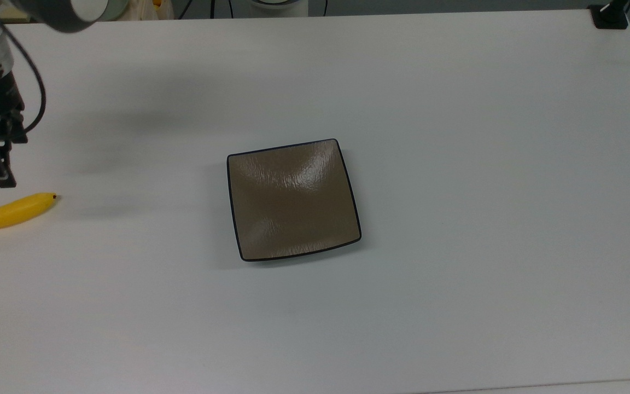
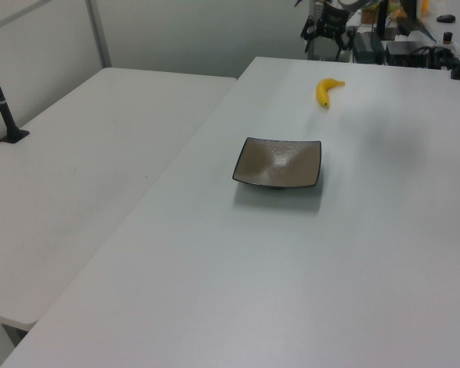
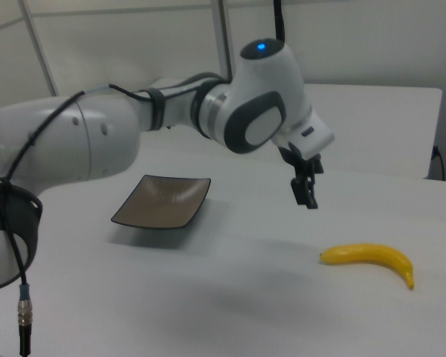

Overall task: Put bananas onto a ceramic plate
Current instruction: 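Move the open gripper over the yellow banana and lower it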

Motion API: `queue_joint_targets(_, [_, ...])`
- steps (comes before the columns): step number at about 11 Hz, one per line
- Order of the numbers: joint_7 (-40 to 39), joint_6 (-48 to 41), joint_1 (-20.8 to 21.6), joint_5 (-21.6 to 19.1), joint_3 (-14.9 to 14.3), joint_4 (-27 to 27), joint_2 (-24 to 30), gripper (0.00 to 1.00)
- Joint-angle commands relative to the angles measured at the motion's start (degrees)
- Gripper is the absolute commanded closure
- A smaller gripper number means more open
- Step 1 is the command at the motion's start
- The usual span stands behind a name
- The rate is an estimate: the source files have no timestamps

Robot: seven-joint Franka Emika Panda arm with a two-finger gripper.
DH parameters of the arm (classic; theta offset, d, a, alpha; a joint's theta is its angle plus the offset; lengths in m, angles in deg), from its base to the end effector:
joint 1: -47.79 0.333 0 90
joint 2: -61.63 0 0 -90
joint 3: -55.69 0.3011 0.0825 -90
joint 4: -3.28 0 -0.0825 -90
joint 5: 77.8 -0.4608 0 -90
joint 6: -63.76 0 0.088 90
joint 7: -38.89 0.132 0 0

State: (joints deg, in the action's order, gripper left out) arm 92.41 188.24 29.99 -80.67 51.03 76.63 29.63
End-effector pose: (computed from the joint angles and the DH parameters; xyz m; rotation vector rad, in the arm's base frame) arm 0.7658 -0.2989 0.4074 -2.3689 1.8535 -0.4889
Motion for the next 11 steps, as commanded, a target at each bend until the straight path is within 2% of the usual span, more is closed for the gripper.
queue_joint_targets(1, [1.42, 6.11, -0.92, 0.76, -0.87, -3.11, -6.31, 0.0])
queue_joint_targets(2, [-0.68, 6.38, -0.92, 0.76, -2.01, -3.99, -7.98, 0.0])
queue_joint_targets(4, [-7.52, 6.65, -1.45, 0.76, -2.28, -4.44, -9.31, 0.0])
queue_joint_targets(6, [-8.78, 11.28, -1.36, 0.84, -4.03, -4.35, -11.67, 0.0])
queue_joint_targets(9, [-12.9, 13.06, -1.28, 3.3, -4.13, -4.26, -13.78, 0.0])
queue_joint_targets(11, [-14.23, 16.82, -1.27, 3.39, -4.13, -3.92, -15.37, 0.0])
